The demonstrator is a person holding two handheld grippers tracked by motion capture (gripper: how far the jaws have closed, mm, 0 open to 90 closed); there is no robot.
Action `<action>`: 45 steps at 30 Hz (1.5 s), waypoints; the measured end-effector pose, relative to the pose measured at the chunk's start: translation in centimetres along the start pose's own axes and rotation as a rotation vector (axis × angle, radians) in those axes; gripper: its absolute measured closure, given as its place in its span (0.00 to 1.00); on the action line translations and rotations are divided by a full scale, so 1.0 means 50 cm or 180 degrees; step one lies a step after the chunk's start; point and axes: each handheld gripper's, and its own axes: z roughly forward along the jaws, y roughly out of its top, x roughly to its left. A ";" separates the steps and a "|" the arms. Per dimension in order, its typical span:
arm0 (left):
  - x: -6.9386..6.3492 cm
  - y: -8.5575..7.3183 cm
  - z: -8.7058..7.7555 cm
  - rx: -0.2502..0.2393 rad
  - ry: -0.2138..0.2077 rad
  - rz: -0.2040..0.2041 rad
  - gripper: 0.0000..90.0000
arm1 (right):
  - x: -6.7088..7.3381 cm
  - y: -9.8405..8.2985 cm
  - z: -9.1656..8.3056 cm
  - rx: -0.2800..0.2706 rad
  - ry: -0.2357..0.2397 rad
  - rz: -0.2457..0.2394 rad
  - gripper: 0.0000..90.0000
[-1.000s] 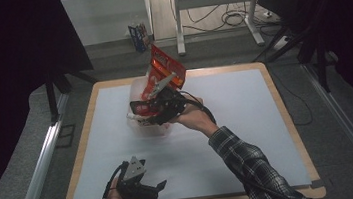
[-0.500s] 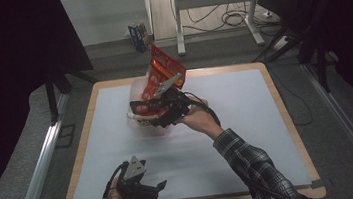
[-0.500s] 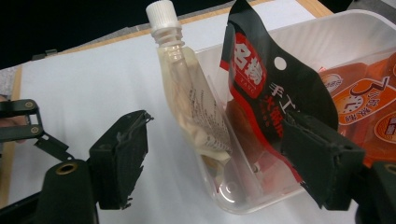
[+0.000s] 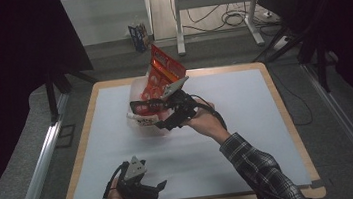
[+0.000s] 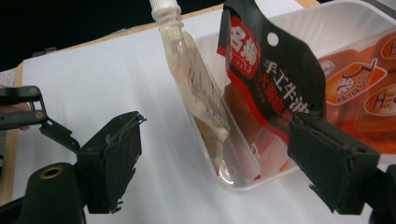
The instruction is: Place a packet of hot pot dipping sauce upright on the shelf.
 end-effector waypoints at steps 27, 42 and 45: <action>-0.005 -0.003 0.006 -0.0014 0.0065 0.0109 0.01 | 0.006 -0.063 -0.051 -0.0143 -0.0198 0.0173 0.00; -0.008 -0.004 0.011 0.0034 0.0060 0.0166 0.01 | 0.034 -0.110 -0.075 -0.0266 -0.0234 0.0165 0.00; -0.010 -0.004 0.012 0.0041 0.0056 0.0179 0.01 | 0.036 -0.112 -0.079 -0.0233 -0.0305 0.0101 0.00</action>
